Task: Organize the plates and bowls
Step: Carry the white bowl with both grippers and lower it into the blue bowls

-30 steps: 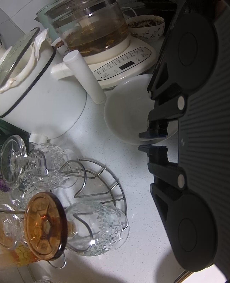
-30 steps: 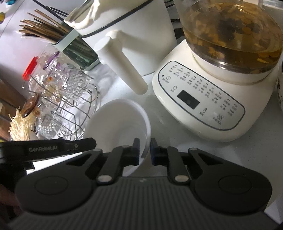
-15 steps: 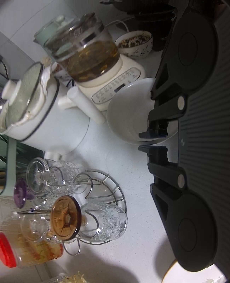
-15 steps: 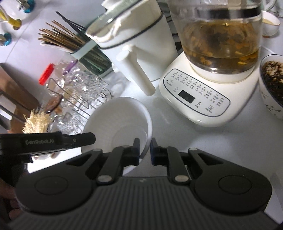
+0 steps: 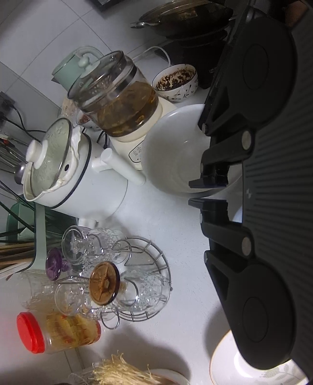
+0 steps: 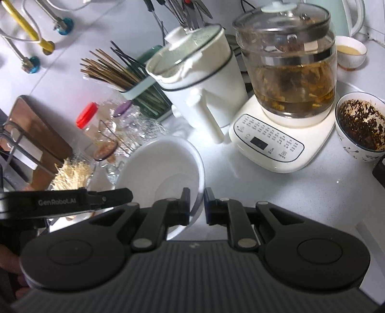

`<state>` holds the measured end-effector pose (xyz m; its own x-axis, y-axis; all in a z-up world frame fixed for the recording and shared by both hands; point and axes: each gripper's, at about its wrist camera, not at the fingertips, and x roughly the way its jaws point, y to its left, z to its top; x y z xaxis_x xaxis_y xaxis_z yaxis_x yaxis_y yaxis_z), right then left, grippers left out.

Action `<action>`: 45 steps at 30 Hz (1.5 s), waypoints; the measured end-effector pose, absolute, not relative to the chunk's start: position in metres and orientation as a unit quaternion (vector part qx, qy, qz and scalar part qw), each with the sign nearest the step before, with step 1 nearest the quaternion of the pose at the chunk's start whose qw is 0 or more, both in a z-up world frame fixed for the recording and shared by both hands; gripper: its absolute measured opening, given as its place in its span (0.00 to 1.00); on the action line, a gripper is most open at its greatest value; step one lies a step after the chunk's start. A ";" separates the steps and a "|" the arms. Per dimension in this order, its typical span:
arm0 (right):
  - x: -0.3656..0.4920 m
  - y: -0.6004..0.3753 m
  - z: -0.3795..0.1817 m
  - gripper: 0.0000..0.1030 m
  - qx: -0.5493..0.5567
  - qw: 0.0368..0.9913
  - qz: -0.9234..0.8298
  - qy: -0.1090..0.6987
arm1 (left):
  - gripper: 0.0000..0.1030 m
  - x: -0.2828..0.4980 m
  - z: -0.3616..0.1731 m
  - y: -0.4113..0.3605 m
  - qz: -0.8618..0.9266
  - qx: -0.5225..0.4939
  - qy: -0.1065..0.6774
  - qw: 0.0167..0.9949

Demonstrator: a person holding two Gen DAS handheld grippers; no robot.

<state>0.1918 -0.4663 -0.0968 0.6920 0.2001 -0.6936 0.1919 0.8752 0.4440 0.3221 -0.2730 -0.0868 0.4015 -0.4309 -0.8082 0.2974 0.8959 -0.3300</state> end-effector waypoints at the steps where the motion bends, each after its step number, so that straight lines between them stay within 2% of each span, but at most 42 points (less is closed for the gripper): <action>1: 0.189 -0.464 -0.095 0.14 0.249 0.887 0.004 0.389 | 0.09 0.319 -0.085 -0.271 -0.219 -0.063 0.501 0.835; 21: 0.162 -0.418 -0.072 0.14 0.226 0.902 0.018 0.366 | 0.09 0.281 -0.057 -0.223 -0.228 -0.060 0.477 0.847; 45: 0.153 -0.381 -0.126 0.14 0.203 0.873 0.018 0.443 | 0.10 0.261 -0.131 -0.188 -0.181 -0.074 0.553 0.810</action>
<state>0.1528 -0.3812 -0.1260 0.6069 0.2119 -0.7660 0.1476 0.9170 0.3706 0.2614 -0.1885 -0.1313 0.3238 -0.3749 -0.8686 0.2117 0.9236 -0.3197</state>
